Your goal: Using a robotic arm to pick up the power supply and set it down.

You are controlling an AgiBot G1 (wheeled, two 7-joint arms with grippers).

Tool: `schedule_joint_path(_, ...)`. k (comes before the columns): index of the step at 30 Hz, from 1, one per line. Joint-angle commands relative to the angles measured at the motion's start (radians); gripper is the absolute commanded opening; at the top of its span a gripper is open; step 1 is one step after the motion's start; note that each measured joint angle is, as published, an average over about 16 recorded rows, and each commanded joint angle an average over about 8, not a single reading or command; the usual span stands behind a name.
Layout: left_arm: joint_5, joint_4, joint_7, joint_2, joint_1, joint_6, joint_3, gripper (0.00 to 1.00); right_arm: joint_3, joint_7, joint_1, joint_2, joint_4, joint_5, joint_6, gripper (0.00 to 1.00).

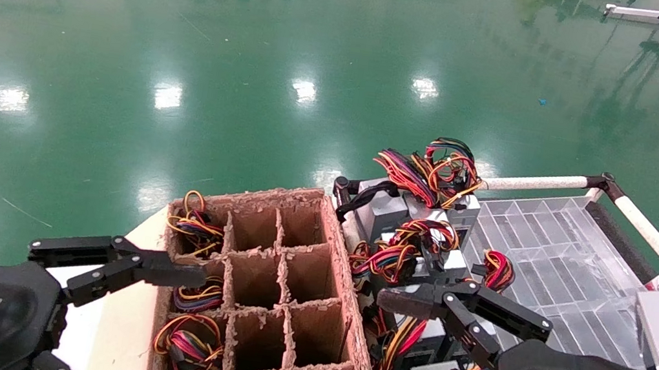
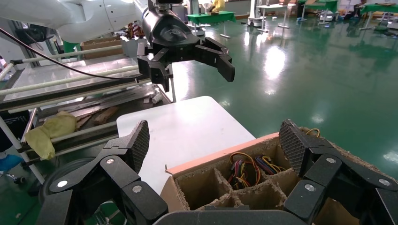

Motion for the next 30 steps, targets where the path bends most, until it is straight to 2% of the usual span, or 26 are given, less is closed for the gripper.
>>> schedule_joint_path(1,0.000,0.000,0.000,0.000,0.000,0.000,0.000,0.00,0.000,0.000,0.000,0.000,0.001,0.000,0.000,1.00)
schedule_joint_path(7,0.000,0.000,0.000,0.000,0.000,0.000,0.000,0.00,-0.009,-0.003,-0.002,-0.001,-0.008,-0.025,0.009,1.00)
schedule_joint_path(13,0.000,0.000,0.000,0.000,0.000,0.000,0.000,0.00,-0.066,-0.007,0.027,-0.050,-0.036,-0.137,0.038,1.00)
schedule_joint_path(20,0.000,0.000,0.000,0.000,0.000,0.000,0.000,0.00,-0.167,-0.019,0.117,-0.202,-0.115,-0.292,0.062,1.00)
schedule_joint_path(30,0.000,0.000,0.000,0.000,0.000,0.000,0.000,0.00,-0.285,-0.123,0.245,-0.462,-0.336,-0.479,0.126,1.00)
